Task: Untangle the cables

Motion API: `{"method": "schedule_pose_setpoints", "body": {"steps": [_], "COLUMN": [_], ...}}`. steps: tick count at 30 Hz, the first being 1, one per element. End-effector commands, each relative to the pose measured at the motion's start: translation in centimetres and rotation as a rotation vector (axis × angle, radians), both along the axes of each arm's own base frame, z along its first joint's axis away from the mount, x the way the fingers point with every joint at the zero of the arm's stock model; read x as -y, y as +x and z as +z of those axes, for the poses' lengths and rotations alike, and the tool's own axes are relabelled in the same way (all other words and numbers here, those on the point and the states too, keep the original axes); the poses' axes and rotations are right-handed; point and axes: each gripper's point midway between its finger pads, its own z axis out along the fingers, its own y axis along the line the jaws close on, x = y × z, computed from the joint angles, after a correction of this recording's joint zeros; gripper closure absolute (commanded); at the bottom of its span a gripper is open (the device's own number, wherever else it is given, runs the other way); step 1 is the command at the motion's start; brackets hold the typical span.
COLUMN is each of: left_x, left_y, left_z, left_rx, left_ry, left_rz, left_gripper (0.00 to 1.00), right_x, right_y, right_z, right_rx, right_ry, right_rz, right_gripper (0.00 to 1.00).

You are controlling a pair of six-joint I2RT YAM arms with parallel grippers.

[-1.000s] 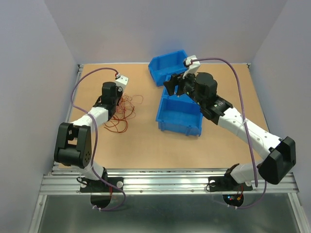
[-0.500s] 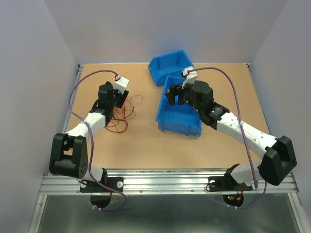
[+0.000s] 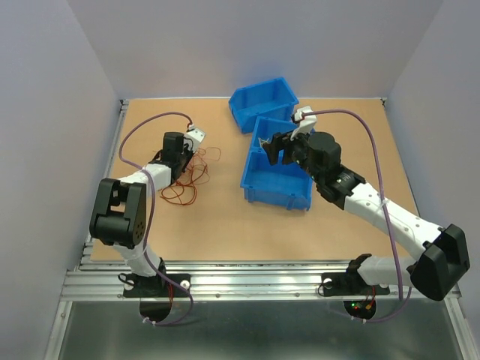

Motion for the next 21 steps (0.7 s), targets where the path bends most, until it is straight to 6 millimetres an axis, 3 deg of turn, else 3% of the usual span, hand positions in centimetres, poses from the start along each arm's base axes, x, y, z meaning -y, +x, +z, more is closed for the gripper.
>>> {"method": "schedule_pose_setpoints", "body": {"steps": [1, 3, 4, 5, 7, 9, 11, 12, 13, 15, 16, 17, 21], "left_x": [0.1, 0.4, 0.5, 0.6, 1.4, 3.4, 4.4, 5.3, 5.6, 6.5, 6.6, 6.9, 7.4], "left_y": [0.7, 0.4, 0.0, -0.5, -1.4, -2.6, -3.6, -4.5, -5.0, -6.2, -6.7, -7.1, -8.6], "left_z": [3.5, 5.9, 8.0, 8.3, 10.8, 11.7, 13.7, 14.7, 15.1, 16.4, 16.3, 16.6, 17.5], "left_rx": [0.082, 0.162, 0.217, 0.228, 0.279, 0.265, 0.291, 0.299, 0.302, 0.329, 0.327, 0.336, 0.379], "left_ry": [-0.027, -0.064, -0.084, -0.097, -0.145, -0.213, -0.261, -0.292, -0.314, -0.346, -0.354, -0.363, -0.381], "left_rz": [0.029, 0.016, 0.008, 0.001, -0.04, -0.14, -0.19, -0.235, -0.253, -0.306, -0.316, -0.336, -0.392], "left_gripper": [1.0, 1.0, 1.0, 1.0, 1.0, 1.0, 1.0, 1.0, 1.0, 1.0, 1.0, 1.0, 1.0], "right_x": [1.0, 0.7, 0.4, 0.2, -1.5, -3.4, -5.1, -6.2, -7.2, -8.4, -9.2, -10.1, -12.7], "right_y": [0.0, 0.0, -0.1, 0.0, -0.2, -0.5, -0.1, -0.1, 0.6, 1.5, 1.9, 2.5, 0.3], "right_z": [1.0, 0.7, 0.5, 0.3, -0.5, -0.5, -2.1, -1.2, -2.9, -3.4, -2.6, -3.5, -2.5], "right_rx": [0.048, 0.045, 0.043, 0.042, 0.033, 0.04, 0.01, 0.03, -0.006, -0.022, -0.006, 0.002, 0.181], "right_ry": [0.012, 0.004, -0.001, -0.009, -0.036, -0.047, -0.067, -0.055, -0.068, -0.058, -0.048, -0.06, -0.008], "right_rz": [-0.029, -0.016, 0.0, 0.016, 0.105, 0.21, 0.281, 0.345, 0.371, 0.414, 0.435, 0.466, 0.692], "right_gripper": [0.27, 0.3, 0.3, 0.31, 0.32, 0.35, 0.35, 0.35, 0.35, 0.35, 0.35, 0.36, 0.37]}}
